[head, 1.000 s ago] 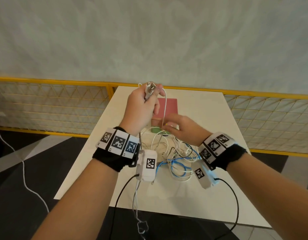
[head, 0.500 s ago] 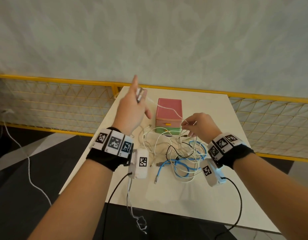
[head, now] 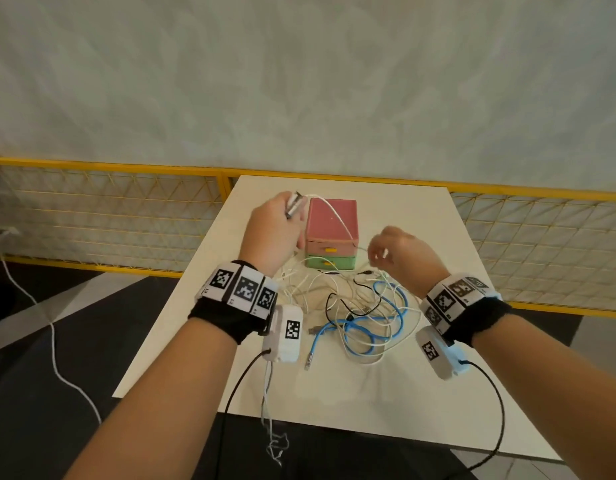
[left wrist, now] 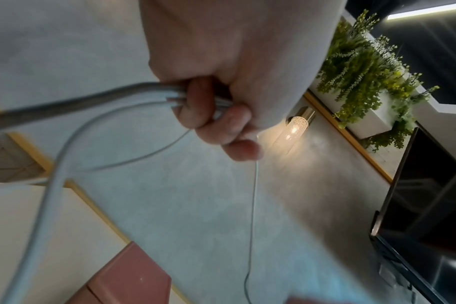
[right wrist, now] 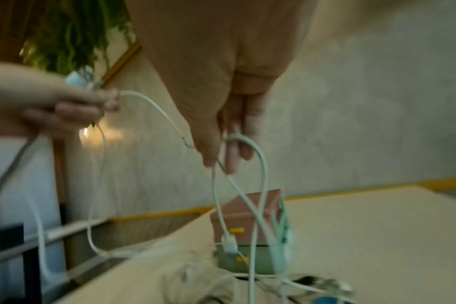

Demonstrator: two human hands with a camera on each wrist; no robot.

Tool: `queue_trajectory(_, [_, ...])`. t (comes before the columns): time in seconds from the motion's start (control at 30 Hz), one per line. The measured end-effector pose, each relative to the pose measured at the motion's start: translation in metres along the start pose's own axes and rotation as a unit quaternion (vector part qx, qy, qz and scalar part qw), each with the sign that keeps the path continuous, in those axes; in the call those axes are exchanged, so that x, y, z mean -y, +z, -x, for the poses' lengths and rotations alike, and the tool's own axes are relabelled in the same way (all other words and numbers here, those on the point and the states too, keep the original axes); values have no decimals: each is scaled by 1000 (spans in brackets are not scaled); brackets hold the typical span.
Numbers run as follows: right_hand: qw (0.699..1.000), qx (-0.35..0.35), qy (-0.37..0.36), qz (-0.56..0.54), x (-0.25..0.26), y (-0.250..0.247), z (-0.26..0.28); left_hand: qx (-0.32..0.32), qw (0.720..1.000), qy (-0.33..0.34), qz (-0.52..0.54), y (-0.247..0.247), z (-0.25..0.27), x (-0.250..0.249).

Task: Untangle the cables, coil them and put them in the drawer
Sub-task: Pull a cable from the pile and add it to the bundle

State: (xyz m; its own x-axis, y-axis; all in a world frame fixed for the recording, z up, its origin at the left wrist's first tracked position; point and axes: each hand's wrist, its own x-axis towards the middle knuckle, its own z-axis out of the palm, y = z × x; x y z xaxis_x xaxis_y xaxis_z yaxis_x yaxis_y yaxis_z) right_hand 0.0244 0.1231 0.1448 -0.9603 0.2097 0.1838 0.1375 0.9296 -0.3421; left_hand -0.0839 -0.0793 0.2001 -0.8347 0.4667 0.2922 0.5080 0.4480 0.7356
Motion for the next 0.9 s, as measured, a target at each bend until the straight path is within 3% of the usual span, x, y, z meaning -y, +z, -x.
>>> queue_trajectory(0.07, [988, 116, 34, 97, -14, 8, 5, -16, 1000, -2, 18, -3, -3, 2])
queue_trajectory(0.1, [983, 140, 58, 100, -17, 11, 7, -11, 1000, 2, 29, -3, -4, 1])
queue_trajectory(0.17, [991, 85, 85, 57, -16, 13, 7, 14, 998, 25, 51, -4, -2, -4])
queue_trajectory(0.23, [998, 0, 56, -41, -5, 12, 1, 51, 995, 56, 58, -3, 2, -11])
queue_trajectory(0.33, [987, 32, -41, -155, 23, 6, -9, 67, 991, 84, 82, 0, 5, -17])
queue_trajectory(0.4, [980, 93, -82, -153, 35, 11, -13, 25, 989, 80, 118, -2, 3, -19])
queue_trajectory(0.5, [971, 168, -24, -171, 30, 26, -11, -77, 977, 58, 189, -15, -4, -17])
queue_trajectory(0.57, [964, 171, 34, -201, 22, 30, -8, -130, 973, 30, 186, -26, -7, -12])
queue_trajectory(0.63, [963, 128, 73, -227, 17, 26, -7, -135, 976, -2, 172, -32, -8, -7])
queue_trajectory(0.7, [967, 68, 69, -234, 18, 17, -8, -99, 980, -7, 173, -33, -3, -6])
queue_trajectory(0.77, [978, 23, 31, -206, 25, 5, -13, -18, 987, 29, 156, -27, 7, -13])
queue_trajectory(0.9, [986, -40, -47, -158, 46, -11, -22, 182, 981, 61, -20, -5, 14, -21])
